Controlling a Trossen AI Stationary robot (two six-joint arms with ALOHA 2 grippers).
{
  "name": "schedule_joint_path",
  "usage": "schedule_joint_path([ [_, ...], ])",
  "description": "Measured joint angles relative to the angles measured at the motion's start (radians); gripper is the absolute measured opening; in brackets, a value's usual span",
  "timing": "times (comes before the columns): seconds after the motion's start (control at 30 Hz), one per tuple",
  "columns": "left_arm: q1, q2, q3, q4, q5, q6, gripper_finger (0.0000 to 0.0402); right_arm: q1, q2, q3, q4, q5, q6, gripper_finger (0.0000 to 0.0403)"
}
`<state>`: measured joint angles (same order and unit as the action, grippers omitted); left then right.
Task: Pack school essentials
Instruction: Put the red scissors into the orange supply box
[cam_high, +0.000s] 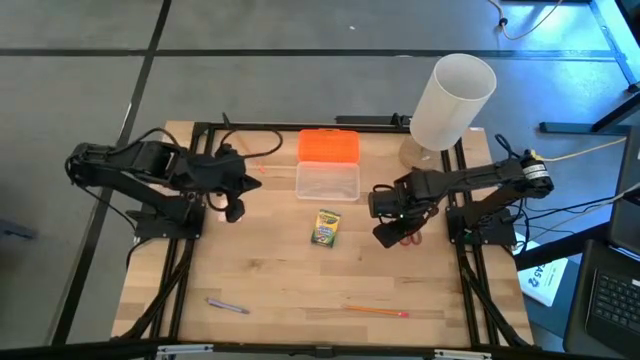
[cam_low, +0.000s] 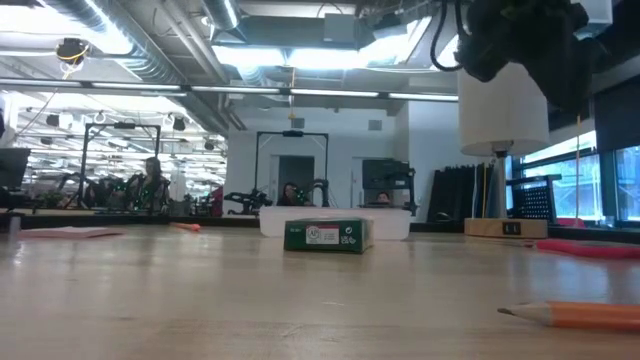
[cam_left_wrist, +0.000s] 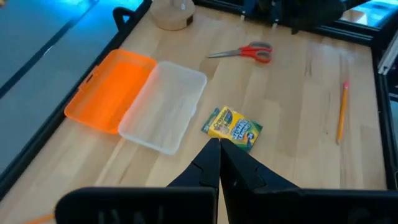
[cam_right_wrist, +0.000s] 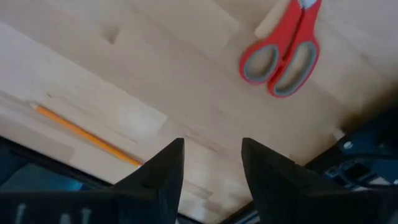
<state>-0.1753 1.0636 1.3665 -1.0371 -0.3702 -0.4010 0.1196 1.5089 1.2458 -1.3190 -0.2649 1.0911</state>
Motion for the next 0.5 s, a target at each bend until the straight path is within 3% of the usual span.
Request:
schedule_joint_path([
  [0.2, 0.056, 0.099, 0.075, -0.043, 0.087, 0.018, 0.0, 0.004, -0.001, -0.087, 0.091, -0.057, -0.021, 0.0163],
  [0.5, 0.109, 0.149, 0.124, -0.054, 0.103, 0.053, 0.0, 0.004, -0.001, -0.252, 0.216, -0.078, -0.019, 0.0163],
])
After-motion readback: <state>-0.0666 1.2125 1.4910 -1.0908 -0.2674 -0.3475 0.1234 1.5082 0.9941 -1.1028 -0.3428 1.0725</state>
